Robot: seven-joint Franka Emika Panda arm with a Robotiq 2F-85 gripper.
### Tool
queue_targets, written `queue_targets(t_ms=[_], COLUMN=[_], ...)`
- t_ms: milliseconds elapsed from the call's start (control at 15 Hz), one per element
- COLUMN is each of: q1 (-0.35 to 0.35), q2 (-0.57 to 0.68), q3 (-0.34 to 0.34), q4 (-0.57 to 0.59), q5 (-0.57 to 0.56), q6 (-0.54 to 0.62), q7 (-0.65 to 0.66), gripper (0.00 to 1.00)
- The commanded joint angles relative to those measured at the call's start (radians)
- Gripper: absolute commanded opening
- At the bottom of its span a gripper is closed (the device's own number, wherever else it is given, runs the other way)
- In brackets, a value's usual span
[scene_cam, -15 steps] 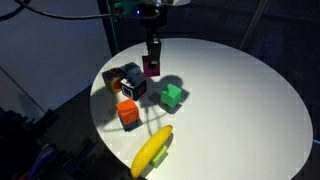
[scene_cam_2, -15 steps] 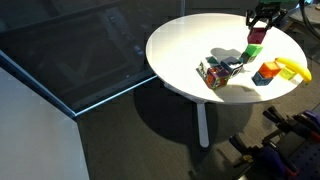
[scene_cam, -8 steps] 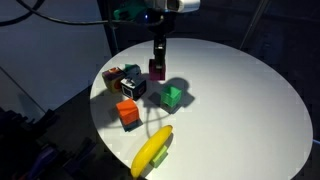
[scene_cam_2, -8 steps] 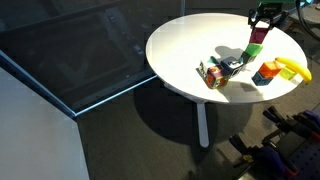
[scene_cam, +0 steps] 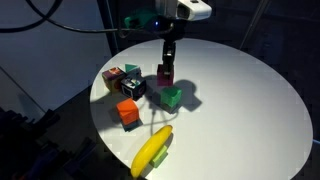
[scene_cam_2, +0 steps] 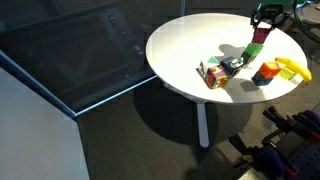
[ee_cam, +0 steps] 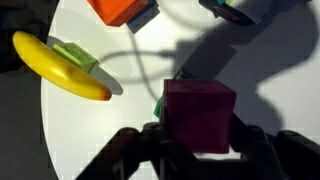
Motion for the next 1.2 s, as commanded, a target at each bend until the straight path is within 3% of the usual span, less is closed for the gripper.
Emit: queue_targets(t_ms=[0, 1133], q1=[-0.017, -0.038], q2=[0.029, 0.095], q3=[-0.002, 0.004], q4=[0.052, 0.092], q5=[0.019, 0.03], q6=[-0.018, 0.007], q7=[0.002, -0.012], gripper=[0.29, 0.29])
